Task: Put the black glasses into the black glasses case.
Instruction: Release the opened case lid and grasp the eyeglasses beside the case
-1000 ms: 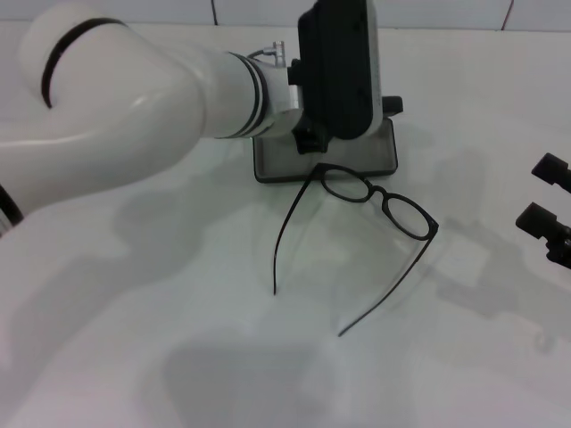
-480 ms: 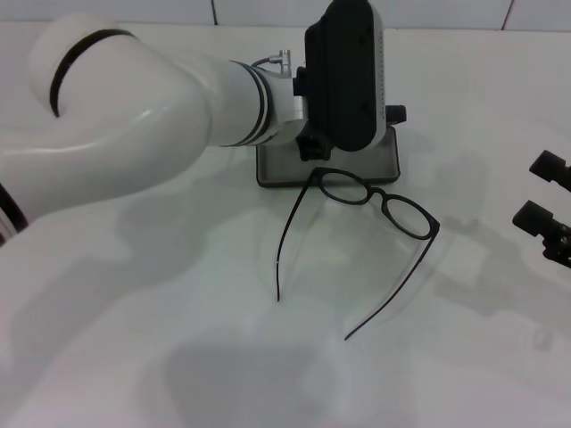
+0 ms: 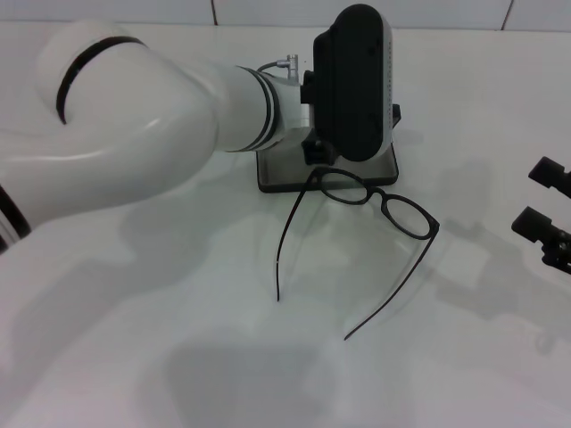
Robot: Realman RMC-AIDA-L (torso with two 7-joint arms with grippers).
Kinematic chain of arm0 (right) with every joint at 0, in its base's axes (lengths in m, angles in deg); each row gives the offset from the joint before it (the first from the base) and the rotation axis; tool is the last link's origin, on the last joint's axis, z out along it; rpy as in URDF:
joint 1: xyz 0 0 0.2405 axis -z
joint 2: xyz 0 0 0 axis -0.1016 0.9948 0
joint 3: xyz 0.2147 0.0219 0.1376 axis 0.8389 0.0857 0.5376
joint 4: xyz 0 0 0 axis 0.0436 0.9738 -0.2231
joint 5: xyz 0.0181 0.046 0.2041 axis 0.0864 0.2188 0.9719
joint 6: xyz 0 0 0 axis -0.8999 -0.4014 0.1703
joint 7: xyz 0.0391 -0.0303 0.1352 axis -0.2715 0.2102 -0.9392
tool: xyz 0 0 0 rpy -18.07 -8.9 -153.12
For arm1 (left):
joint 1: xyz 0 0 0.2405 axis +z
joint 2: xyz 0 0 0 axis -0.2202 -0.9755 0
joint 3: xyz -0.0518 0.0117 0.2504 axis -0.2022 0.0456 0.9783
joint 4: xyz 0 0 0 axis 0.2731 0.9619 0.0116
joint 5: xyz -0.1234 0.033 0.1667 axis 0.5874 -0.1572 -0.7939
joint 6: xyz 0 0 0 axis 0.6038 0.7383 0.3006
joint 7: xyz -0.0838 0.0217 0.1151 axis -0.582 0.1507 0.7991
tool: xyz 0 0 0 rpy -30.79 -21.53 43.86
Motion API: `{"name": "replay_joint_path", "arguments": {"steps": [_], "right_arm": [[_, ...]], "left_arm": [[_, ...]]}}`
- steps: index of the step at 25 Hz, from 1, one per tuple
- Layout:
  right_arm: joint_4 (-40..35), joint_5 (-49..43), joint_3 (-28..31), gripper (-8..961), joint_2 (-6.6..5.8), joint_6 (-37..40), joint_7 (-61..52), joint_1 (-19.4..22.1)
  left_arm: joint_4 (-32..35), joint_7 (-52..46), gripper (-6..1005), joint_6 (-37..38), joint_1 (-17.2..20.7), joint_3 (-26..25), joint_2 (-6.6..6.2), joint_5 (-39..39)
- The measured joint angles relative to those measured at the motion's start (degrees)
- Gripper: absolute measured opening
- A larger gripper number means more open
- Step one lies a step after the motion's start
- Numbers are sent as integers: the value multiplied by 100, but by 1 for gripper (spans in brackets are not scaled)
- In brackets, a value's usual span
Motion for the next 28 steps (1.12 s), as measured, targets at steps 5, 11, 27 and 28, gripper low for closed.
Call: {"name": "replay_joint_path", "arguments": {"steps": [5,11,27,28], "right_arm": [[7,-48,-1,850,8,23,0,24],[9,-120,8,850,-31,-29,-6,49],[-3449,-3606,752,802,-373,-1325,-3636,-63],[-3707,-3950,883,794,-290,-1352,-3906,-67]], "left_arm": [[645,-4,391,55,310,-49,-12,-4],[2116,-54,399,29,1091,-533,-17,509],[71,4066,379,4312,2978,-4175,-49,9387],[-232,4181,378,4552,2985,-4315,-49,9482]]}}
